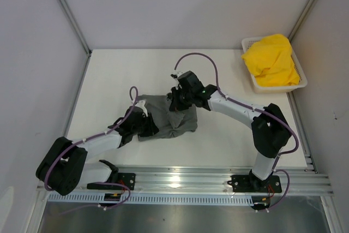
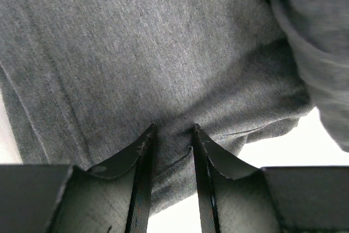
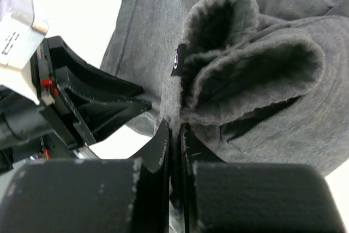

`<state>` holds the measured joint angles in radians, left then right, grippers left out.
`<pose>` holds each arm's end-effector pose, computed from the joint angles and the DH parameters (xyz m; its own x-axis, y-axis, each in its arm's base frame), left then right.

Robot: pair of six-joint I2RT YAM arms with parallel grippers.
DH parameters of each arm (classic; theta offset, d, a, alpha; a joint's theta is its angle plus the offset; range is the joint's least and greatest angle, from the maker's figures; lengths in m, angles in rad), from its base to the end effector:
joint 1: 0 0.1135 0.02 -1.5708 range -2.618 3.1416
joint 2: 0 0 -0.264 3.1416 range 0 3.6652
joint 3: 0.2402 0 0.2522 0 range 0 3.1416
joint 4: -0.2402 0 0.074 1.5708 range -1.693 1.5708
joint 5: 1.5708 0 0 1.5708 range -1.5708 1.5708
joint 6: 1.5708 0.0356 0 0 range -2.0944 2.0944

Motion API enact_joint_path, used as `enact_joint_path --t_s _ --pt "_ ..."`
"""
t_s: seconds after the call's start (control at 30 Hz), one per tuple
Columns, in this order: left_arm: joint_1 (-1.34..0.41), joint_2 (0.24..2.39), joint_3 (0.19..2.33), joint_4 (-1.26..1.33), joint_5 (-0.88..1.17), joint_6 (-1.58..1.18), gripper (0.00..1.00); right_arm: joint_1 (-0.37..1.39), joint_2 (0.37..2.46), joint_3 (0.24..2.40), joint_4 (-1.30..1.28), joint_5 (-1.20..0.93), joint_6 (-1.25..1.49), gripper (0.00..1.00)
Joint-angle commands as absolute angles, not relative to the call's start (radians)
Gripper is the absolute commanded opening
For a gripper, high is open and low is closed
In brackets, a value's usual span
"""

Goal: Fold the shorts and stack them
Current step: Fold the shorts

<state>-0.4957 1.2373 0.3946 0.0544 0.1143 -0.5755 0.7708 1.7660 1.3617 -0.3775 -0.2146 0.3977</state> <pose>0.1903 -0.1075 0.1425 -0.8190 -0.1718 -0.5475 0.1163 0.8846 -0.4516 0.2797 0.2822 0.2546 -0.7716 -0.2219 -0.5962 -0.5318 0.7392 0.4132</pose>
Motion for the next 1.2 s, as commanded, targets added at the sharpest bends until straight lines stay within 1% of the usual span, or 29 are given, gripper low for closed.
enact_joint_path --t_s 0.0,0.17,0.27,0.43,0.63,0.8,0.87,1.0,1.17 --pt "-0.517 1.223 0.379 0.051 0.103 -0.592 0.36 0.807 1.773 1.414 -0.27 -0.134 0.472 0.0" --pt "-0.534 1.218 0.376 0.052 0.1 -0.603 0.36 0.839 1.764 1.399 -0.206 -0.023 0.499 0.0" --pt "-0.54 1.223 0.38 0.051 0.097 -0.601 0.36 0.85 1.758 1.393 -0.175 -0.017 0.502 0.0" --pt "-0.541 1.218 0.388 0.034 0.084 -0.597 0.36 0.877 1.798 1.41 -0.158 -0.055 0.488 0.0" --pt "-0.541 1.209 0.38 0.043 0.097 -0.601 0.36 0.896 1.818 1.37 -0.072 -0.141 0.453 0.0" --pt "-0.541 1.213 0.379 0.049 0.106 -0.604 0.36 0.896 1.871 1.348 -0.025 -0.155 0.425 0.0" --pt "-0.541 1.197 0.376 0.045 0.112 -0.606 0.36 0.893 1.894 1.33 -0.011 -0.164 0.417 0.0" --pt "-0.541 1.122 0.37 0.008 0.109 -0.615 0.37 0.867 1.921 1.26 0.095 -0.184 0.436 0.0" --pt "-0.541 0.968 0.368 -0.129 0.077 -0.624 0.39 0.838 1.939 1.223 0.123 -0.18 0.448 0.0"
